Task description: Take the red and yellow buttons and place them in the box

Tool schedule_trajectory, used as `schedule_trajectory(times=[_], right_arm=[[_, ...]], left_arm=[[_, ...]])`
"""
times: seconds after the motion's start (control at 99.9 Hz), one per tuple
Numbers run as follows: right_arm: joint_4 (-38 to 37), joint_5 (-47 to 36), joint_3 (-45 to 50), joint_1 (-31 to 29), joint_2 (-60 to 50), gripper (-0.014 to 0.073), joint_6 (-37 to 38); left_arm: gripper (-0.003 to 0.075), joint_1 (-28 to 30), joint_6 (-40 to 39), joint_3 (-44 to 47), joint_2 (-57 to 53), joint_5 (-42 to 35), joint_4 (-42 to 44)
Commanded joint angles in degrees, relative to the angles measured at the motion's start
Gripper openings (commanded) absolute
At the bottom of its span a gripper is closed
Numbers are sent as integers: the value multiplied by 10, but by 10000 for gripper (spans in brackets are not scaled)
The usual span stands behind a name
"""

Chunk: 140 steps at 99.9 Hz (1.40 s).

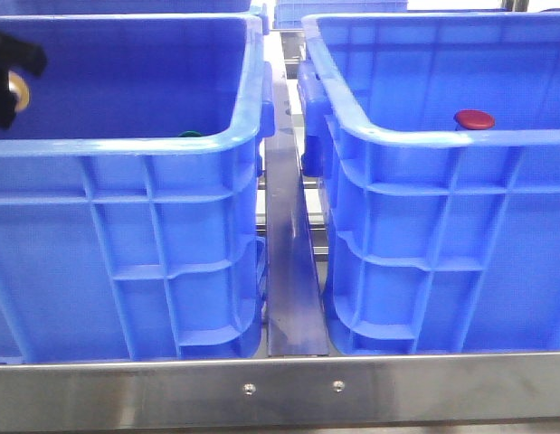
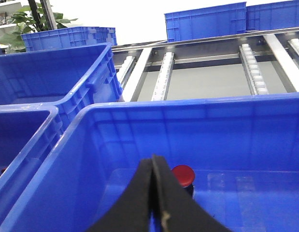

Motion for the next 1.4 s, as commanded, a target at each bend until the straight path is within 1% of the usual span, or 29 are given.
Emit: schedule_trajectory(times=[0.0,0.09,0.22,0.43,0.631,0.711,0.781,0.851,0.891,0.921,0.971,0.991,1.041,1.111,1.141,1.211,1.281,1.391], right_arm=[[3,-1,-16,0,-2,-67,-1],[3,-1,-16,0,-2,-67,-1],[3,-1,-16,0,-2,-67,-1],[3,0,-16,0,-2,-67,-1],[3,3,-16,0,-2,-65,-1],[3,9,-16,0,-2,-65,-1],[3,23,-16,0,-2,-48,-1],[3,41,-16,0,-2,16,-1],[3,52,-16,0,-2,78,-1],[3,60,-16,0,-2,130,-1],[4,72,-16,0,-2,246,-1],[5,76,-16,0,-2,278,-1],[13,85,-16,0,-2,401,-1],[45,105,-16,0,-2,524,0],[59,123,-16,0,-2,558,0],[91,167,-16,0,-2,601,0],[125,213,-17,0,-1,602,0],[213,279,-18,0,-1,602,2]], left_arm=[[-20,-33,1,-5,-60,-16,5],[-20,-70,1,3,-97,-8,4],[-20,-144,2,3,-150,1,4],[-20,-277,13,3,-219,-35,5],[-20,-395,28,3,-245,-77,5],[-20,-436,42,0,-245,-82,6],[-20,-467,49,-2,-245,-88,12],[-20,-492,56,-2,-245,-93,22],[-20,-502,56,-2,-245,-93,26],[-20,-506,56,-2,-245,-93,27],[-20,-508,56,-2,-245,-93,27],[-20,-508,56,-2,-245,-93,27],[-20,-508,56,-2,-245,-93,27],[-20,-508,56,-2,-245,-92,27],[-20,-508,56,-2,-245,-92,27],[-20,-508,56,-2,-245,-92,29],[-20,-508,56,-2,-245,-92,29],[-20,-508,56,-2,-245,-92,29]])
